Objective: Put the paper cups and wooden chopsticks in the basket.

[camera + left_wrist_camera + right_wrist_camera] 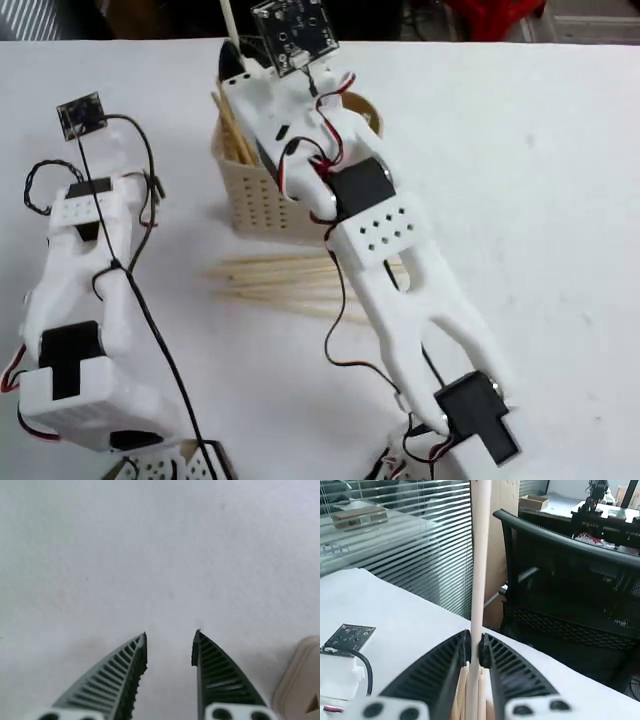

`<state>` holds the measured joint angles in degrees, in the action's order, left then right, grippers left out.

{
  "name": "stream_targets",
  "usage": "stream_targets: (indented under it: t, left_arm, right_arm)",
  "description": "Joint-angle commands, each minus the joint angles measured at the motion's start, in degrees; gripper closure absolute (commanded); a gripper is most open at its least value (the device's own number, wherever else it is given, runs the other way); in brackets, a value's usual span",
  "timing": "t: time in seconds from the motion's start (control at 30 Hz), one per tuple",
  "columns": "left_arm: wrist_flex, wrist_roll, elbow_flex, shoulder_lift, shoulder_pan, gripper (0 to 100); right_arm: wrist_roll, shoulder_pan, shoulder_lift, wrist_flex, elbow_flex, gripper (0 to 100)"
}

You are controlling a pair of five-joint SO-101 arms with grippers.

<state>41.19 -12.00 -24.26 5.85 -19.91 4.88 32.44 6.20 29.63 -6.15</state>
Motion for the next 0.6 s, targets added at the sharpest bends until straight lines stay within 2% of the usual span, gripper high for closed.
stream_targets:
  t: [0.0,0.23,0.37,0.57]
  left_arm:
    - [-1.05,-0.35,0.53,-1.54,0.4,83]
    - [-1.05,-0.35,0.53,-1.54,0.4,83]
    - [-1.05,-0.35,0.44,-1.54,0.4,83]
    - [-1.05,-0.35,0.35,-1.54,0.4,83]
  right_arm:
    - [-0.44,0.48,1.89,-3.82,2.64,98.1]
    - [-0.35,0.48,14.46,-14.64,24.7,98.2]
    - [-0.26,0.48,20.09,-16.13,34.55,97.8]
    - [4.31,0.57,25.27,-9.54,38.59,80.3]
